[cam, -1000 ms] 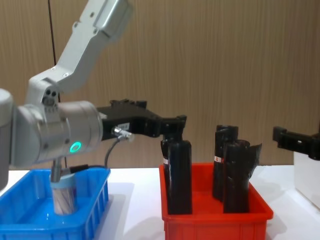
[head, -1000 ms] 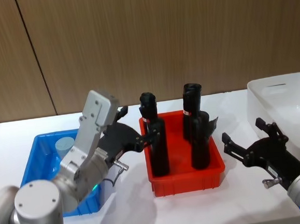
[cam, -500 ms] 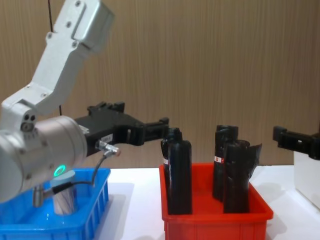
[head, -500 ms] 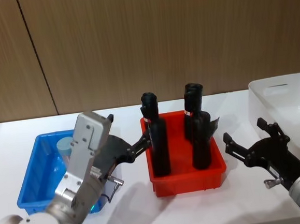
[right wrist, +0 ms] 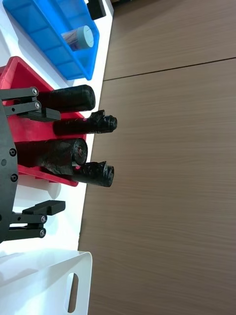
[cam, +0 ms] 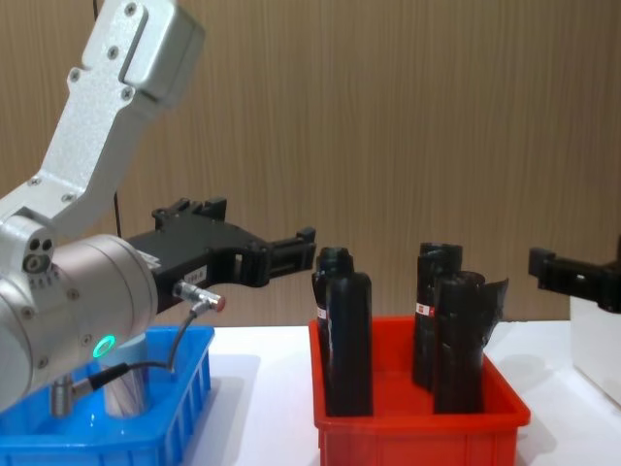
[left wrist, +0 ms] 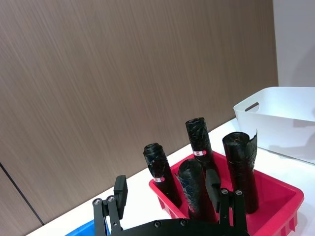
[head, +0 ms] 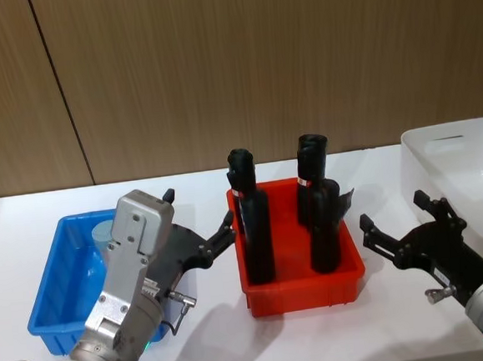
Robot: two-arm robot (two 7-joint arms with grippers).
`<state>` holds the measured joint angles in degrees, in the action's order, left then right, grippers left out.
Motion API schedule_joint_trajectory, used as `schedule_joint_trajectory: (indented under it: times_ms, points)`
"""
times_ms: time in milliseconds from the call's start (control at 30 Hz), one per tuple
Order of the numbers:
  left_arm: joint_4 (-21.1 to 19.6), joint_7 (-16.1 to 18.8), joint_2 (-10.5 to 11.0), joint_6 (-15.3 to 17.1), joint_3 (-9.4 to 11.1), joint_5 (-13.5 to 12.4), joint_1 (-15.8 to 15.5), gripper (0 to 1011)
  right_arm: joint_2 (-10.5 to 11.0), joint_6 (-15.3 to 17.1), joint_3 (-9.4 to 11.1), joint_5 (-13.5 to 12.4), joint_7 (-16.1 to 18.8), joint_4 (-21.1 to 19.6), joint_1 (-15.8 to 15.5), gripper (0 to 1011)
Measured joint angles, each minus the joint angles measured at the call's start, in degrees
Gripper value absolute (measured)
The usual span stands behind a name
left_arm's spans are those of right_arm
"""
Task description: Pick the cotton swabs from the blue box and place them into the white box.
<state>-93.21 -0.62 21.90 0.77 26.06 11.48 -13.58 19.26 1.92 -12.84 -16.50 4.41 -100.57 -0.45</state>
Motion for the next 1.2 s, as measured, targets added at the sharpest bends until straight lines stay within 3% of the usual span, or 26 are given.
schedule_joint_trajectory:
  times_ms: [500,1200]
  points:
    - [0.0,0.0,0.0,0.0,0.0,0.0,0.0,1004,-1.0,-1.0,0.6,-1.2,5.2,6.6,4.4,1002]
    - [0.0,0.0,0.0,0.0,0.0,0.0,0.0,1004,-4.1,-2.9,1.2,-4.4,15.5,22.9,15.2,1002]
